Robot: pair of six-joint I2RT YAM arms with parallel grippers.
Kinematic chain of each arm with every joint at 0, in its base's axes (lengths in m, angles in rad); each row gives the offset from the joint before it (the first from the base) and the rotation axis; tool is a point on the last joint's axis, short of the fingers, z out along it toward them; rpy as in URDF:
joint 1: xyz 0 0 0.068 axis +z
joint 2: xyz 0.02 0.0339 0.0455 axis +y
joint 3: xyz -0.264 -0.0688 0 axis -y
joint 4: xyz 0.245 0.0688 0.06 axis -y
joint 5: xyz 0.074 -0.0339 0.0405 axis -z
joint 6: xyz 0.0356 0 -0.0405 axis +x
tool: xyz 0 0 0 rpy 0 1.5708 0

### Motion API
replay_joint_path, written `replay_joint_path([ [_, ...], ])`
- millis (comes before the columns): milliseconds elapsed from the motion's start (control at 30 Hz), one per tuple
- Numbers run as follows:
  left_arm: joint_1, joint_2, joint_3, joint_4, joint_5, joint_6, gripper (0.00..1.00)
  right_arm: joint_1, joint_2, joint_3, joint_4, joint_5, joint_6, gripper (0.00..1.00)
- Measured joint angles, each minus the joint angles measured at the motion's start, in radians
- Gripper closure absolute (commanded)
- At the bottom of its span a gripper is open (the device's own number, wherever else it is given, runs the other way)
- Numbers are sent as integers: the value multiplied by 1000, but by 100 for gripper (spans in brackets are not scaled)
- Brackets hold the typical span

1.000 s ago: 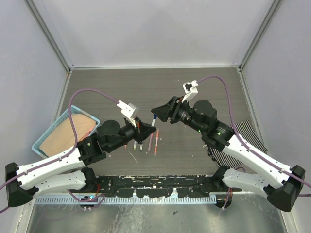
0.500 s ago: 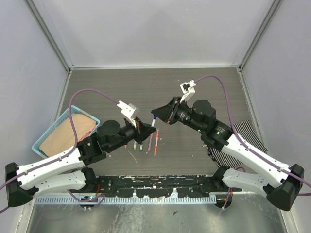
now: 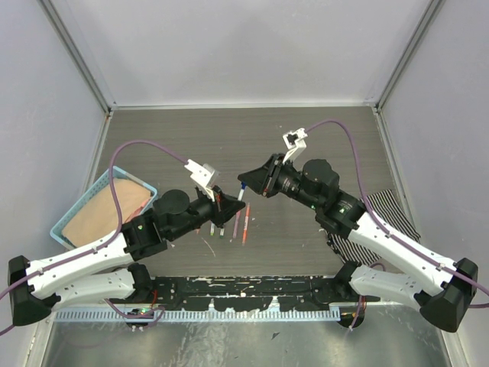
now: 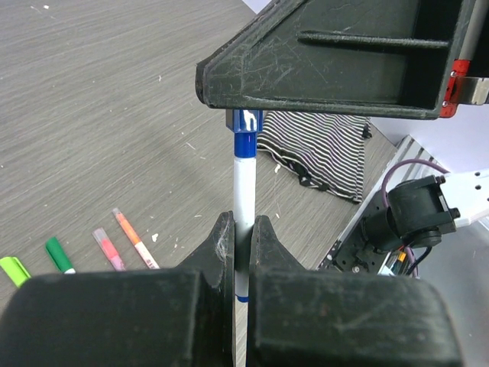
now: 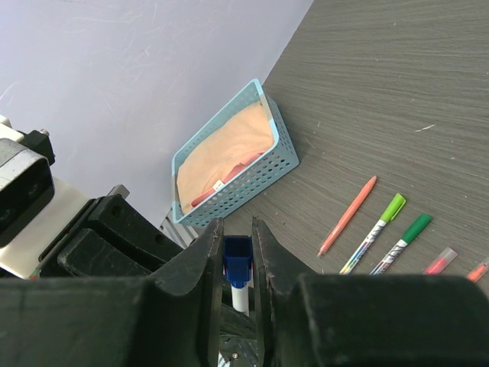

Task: Insert the pens into the pen caps
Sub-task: Press the pen cap onto the pen.

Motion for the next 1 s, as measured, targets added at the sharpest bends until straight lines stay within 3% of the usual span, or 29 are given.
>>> replay_joint_path([
  [1000,-18,26,5,-55,86,28,100,184,-129,-175,40,312,43,99],
])
